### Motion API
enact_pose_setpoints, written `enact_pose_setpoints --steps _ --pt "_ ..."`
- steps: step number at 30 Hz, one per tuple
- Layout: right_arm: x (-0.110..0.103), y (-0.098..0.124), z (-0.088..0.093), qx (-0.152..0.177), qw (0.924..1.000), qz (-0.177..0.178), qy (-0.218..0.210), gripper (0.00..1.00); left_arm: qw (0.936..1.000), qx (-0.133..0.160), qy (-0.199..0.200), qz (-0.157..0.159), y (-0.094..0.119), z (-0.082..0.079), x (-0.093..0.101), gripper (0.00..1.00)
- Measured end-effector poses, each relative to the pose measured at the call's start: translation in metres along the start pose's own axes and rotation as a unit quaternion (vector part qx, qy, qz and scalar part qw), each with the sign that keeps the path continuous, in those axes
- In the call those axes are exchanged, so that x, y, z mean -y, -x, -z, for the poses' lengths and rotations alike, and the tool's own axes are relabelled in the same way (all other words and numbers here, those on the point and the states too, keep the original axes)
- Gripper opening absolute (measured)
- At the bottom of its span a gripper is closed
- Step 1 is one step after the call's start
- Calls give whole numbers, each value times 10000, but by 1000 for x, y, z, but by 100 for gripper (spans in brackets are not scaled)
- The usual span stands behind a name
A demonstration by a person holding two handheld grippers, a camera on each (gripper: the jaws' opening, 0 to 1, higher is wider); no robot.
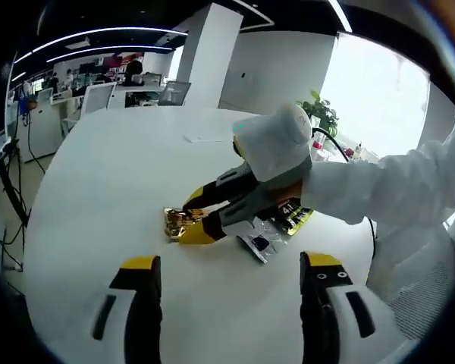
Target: Arrange the skincare products in the storage area until every visible bottle or jar stands upright without overlapping.
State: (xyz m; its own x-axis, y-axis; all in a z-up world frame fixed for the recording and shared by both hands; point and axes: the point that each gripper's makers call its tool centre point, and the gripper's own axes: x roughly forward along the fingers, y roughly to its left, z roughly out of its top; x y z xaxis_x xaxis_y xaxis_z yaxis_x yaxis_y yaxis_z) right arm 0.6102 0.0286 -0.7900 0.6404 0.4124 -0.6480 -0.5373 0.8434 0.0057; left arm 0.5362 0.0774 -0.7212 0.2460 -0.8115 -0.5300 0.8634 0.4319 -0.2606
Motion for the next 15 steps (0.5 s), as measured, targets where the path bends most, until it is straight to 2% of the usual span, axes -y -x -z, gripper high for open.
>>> enact_pose_setpoints --steps 3,4,8,11,15 --pt "1 3 1 65 9998 -5 -210 30 9997 91 225 -22 -4 -2 -7 54" --pt "1 4 1 92 9996 -11 -283 30 9989 145 451 -38 -6 -3 -10 52" --pt "0 6 3 93 9994 -15 -321 29 9972 308 659 -149 -8 -6 -20 44" --pt "0 9 4 113 9993 -1 -360 29 9922 554 1104 -184 -13 -12 -30 34" --pt "1 6 3 122 9991 0 -400 29 9906 508 1249 -212 -22 -10 -40 30"
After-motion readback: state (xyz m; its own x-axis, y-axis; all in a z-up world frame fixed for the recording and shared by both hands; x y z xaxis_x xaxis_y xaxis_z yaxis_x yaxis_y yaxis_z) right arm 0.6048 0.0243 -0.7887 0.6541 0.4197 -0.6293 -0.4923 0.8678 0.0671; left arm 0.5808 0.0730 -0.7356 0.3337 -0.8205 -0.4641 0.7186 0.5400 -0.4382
